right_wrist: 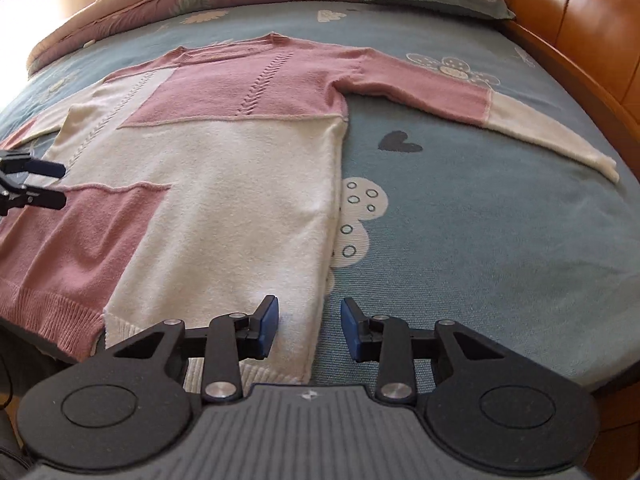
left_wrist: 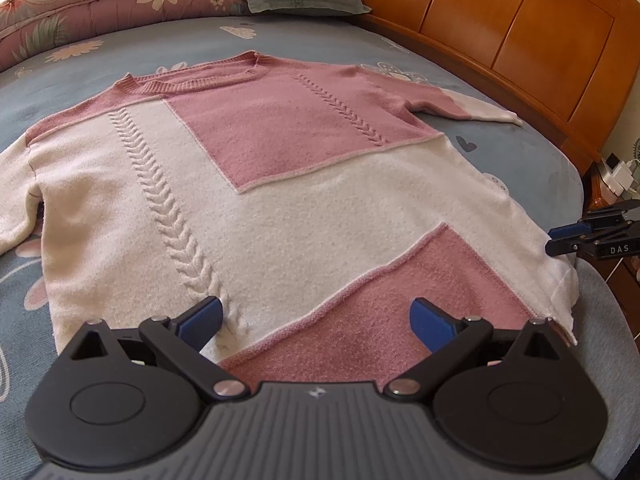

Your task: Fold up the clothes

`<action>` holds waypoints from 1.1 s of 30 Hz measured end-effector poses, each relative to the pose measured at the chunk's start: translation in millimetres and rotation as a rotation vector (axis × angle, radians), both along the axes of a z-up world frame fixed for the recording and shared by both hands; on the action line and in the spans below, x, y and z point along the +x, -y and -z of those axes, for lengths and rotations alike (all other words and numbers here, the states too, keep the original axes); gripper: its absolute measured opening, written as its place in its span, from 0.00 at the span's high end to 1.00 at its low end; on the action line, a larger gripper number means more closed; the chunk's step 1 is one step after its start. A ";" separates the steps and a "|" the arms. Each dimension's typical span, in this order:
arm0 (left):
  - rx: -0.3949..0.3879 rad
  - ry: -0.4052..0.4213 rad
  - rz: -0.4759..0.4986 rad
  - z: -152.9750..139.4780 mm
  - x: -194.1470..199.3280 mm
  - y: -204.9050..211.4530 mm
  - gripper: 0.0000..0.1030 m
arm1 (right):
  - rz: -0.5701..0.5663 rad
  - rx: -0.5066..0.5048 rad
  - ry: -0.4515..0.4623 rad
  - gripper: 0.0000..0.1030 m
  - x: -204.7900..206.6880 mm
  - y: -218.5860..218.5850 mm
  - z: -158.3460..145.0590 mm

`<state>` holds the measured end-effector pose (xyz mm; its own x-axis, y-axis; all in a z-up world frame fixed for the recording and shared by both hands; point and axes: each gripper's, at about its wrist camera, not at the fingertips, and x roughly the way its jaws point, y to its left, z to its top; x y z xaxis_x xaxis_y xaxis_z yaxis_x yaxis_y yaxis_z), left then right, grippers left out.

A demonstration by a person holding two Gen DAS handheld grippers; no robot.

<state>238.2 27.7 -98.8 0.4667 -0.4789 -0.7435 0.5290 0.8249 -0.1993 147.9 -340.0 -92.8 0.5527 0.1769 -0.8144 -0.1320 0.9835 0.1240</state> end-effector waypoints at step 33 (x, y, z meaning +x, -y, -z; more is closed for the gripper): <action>0.060 -0.023 0.013 -1.1 -2.7 -4.5 0.03 | -0.386 -0.087 0.107 0.50 12.4 -156.2 7.2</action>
<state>235.5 32.1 -97.7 0.4431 -0.4388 -0.7818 0.5352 0.8291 -0.1619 160.4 -183.8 -100.0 0.5414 0.3205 -0.7773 -0.5009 0.8655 0.0081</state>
